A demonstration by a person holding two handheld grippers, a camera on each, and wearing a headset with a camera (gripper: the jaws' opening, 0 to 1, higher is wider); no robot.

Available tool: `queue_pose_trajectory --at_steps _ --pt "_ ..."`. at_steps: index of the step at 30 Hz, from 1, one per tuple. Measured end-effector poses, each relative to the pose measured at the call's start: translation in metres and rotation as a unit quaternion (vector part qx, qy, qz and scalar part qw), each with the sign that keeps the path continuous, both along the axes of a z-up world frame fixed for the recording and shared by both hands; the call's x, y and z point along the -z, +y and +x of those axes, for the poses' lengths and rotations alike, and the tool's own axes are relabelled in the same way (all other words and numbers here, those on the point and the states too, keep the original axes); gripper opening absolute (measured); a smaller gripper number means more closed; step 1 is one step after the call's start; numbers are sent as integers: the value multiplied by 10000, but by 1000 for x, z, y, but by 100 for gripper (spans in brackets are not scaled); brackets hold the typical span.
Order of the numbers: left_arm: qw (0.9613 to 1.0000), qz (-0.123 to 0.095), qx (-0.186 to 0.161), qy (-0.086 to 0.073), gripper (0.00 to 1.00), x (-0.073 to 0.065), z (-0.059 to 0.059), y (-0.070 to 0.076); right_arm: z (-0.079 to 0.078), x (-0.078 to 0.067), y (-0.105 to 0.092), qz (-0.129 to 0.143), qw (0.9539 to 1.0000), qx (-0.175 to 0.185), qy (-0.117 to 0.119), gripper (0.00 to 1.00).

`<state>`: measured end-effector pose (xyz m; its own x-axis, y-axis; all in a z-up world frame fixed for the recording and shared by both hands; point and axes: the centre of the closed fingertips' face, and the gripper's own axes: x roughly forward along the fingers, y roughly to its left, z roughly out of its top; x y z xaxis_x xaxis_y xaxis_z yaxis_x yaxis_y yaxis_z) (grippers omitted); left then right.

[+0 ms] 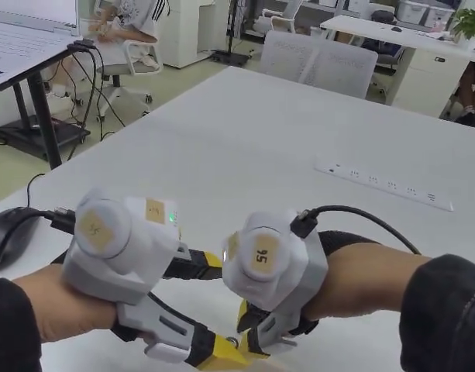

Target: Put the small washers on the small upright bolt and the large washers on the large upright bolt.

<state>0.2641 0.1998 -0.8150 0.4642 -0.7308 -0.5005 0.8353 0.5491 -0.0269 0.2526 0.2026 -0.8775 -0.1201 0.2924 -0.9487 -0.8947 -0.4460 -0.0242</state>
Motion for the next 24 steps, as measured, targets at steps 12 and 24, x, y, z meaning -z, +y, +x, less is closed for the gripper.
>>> queue_pose_trajectory --at_steps 12,24 --pt "10000 -17 -18 -14 63 0 0 0 -3 0 5 -15 10000 -61 -27 15" --pt "10000 -28 -60 -27 63 -1 -1 1 10 0 -10 -226 9996 150 -76 15"
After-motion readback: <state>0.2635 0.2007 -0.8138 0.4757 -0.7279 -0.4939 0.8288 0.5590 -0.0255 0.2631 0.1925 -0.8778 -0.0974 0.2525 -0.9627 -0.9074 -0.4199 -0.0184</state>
